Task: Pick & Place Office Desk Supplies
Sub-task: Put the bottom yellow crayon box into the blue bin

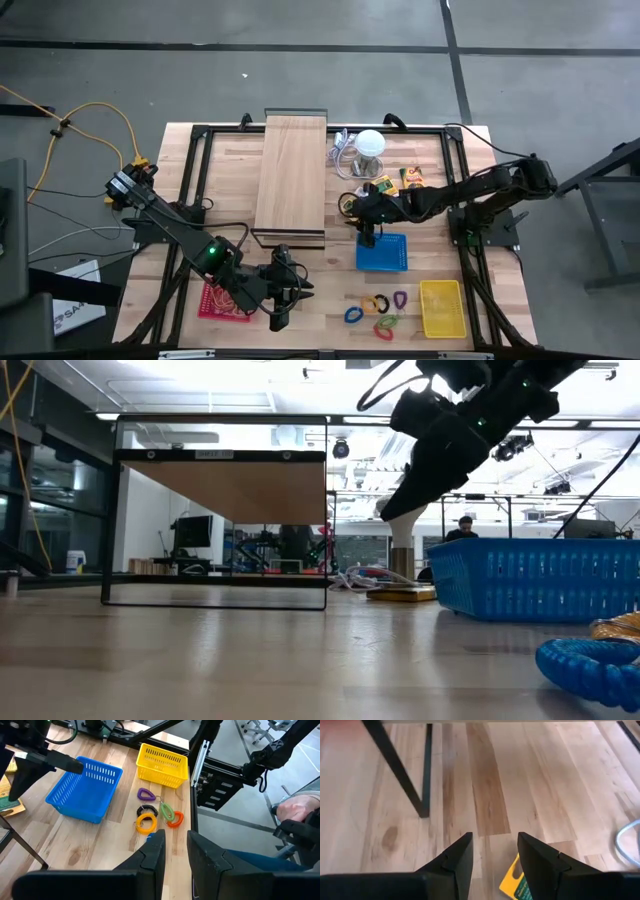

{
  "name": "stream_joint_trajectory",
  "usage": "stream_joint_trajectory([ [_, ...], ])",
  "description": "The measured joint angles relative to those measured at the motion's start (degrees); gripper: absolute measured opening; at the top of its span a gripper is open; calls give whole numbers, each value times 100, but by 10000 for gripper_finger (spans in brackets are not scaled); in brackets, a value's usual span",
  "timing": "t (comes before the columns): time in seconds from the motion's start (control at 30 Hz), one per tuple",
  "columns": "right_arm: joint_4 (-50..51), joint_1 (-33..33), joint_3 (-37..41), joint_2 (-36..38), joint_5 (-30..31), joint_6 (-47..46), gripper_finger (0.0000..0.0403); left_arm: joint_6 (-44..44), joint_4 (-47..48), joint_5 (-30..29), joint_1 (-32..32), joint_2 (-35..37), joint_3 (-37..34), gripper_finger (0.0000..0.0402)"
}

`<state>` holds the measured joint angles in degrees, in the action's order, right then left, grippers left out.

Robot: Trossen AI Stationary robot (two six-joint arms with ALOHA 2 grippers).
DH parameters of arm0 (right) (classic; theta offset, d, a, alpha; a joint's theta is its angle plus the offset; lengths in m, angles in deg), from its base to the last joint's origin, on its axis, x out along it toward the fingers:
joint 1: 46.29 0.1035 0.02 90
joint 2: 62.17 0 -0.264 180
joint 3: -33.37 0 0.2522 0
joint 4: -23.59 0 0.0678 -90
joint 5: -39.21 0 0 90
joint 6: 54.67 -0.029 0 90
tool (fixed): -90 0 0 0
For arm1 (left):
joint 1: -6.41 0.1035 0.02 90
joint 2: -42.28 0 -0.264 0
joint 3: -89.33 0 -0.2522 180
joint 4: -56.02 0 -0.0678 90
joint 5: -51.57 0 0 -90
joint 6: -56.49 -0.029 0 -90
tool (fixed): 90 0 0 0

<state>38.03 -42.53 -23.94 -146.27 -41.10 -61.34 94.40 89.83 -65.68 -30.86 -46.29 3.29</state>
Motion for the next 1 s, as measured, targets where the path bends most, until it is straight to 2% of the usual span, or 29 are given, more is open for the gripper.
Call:
stream_joint_trajectory([
  [0.33,190,-355,-63,-160,-266,-381,144,0,1,-2,0,0,0,77],
  [0.73,1577,-392,-1151,-1022,-283,-323,144,0,0,-2,0,0,0,77],
  [1.0,1716,-418,-1237,-1355,-417,-432,144,0,-2,-2,0,-2,0,77],
])
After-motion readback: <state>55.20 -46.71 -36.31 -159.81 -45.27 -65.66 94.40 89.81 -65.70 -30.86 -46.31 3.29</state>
